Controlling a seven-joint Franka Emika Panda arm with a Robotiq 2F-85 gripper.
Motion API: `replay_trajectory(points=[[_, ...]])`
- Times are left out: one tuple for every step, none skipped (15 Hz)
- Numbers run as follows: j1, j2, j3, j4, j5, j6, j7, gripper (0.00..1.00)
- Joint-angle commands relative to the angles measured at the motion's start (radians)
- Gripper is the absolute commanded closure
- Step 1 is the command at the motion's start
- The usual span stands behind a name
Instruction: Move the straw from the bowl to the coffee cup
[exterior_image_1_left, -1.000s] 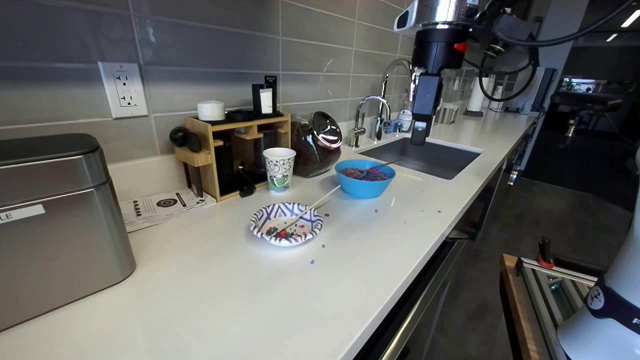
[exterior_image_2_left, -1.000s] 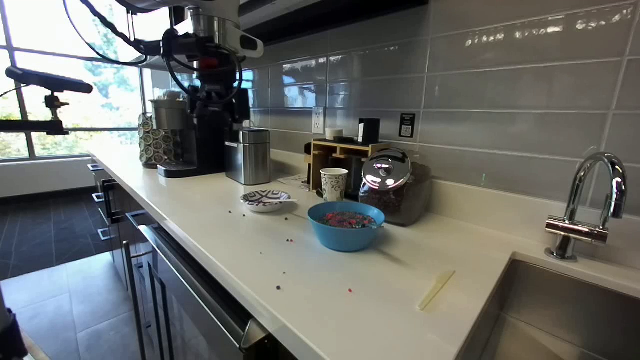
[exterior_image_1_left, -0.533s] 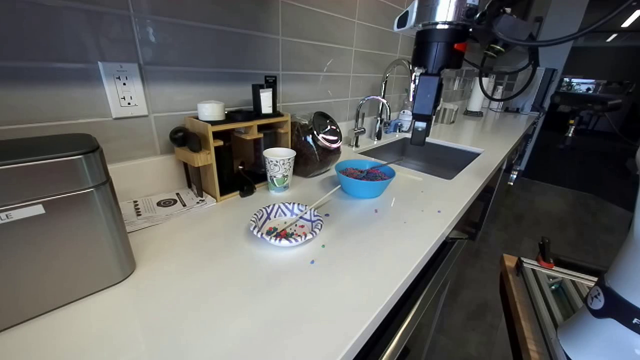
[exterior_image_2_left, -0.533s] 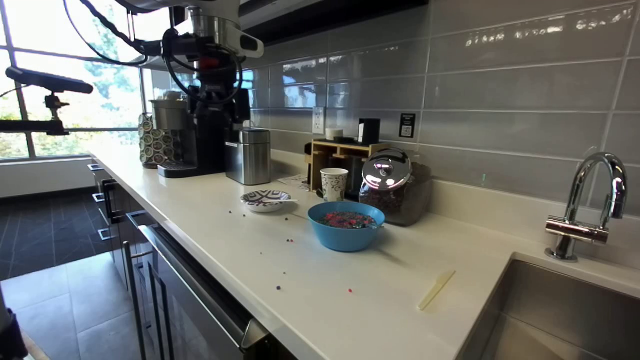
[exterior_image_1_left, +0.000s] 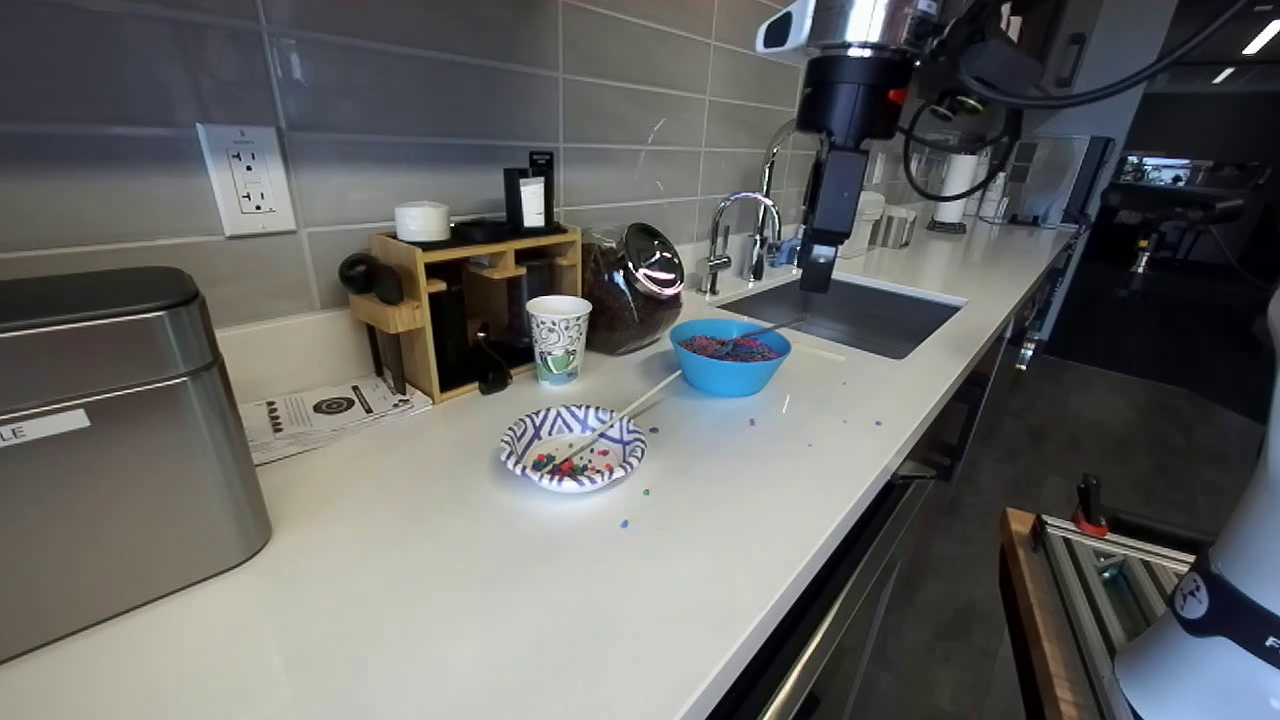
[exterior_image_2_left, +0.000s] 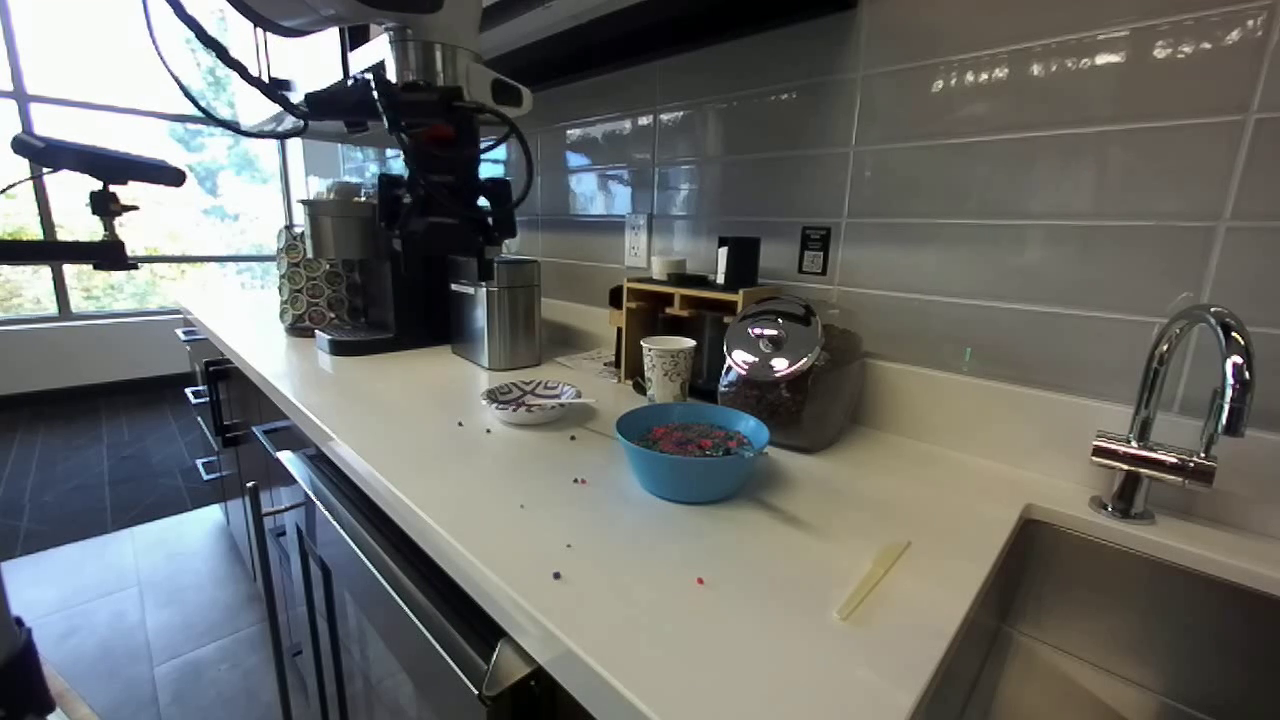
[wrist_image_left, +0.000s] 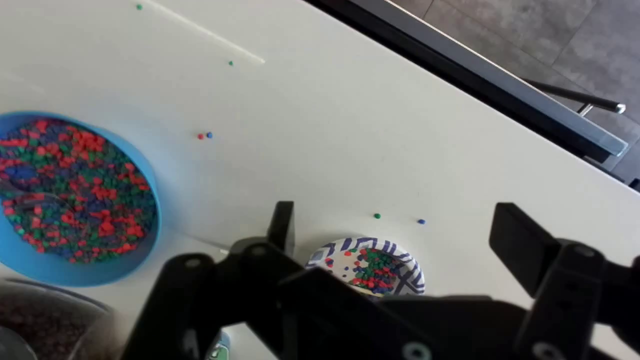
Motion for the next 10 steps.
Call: replay_trajectory(points=[[0.033, 0.150, -0.005, 0.096, -0.065, 0.027, -0.135, 0.00], [0.038, 0.184, -0.006, 0.120, -0.079, 0.030, -0.172, 0.00], [0.044, 0.222, -0.007, 0.148, -0.091, 0.031, -0.210, 0.00], [0.051, 0.255, -0.005, 0.173, -0.101, 0.034, -0.249, 0.00], [0.058, 0.292, -0.002, 0.201, -0.108, 0.038, -0.287, 0.00], [0.065, 0.324, 0.001, 0.224, -0.113, 0.044, -0.326, 0.00], [0.068, 0.355, 0.005, 0.245, -0.125, 0.054, -0.362, 0.00], [0.066, 0.387, 0.009, 0.258, -0.151, 0.099, -0.390, 0.00], [0.067, 0.417, 0.010, 0.272, -0.164, 0.134, -0.431, 0.00], [0.067, 0.445, 0.011, 0.279, -0.172, 0.179, -0.471, 0.00]])
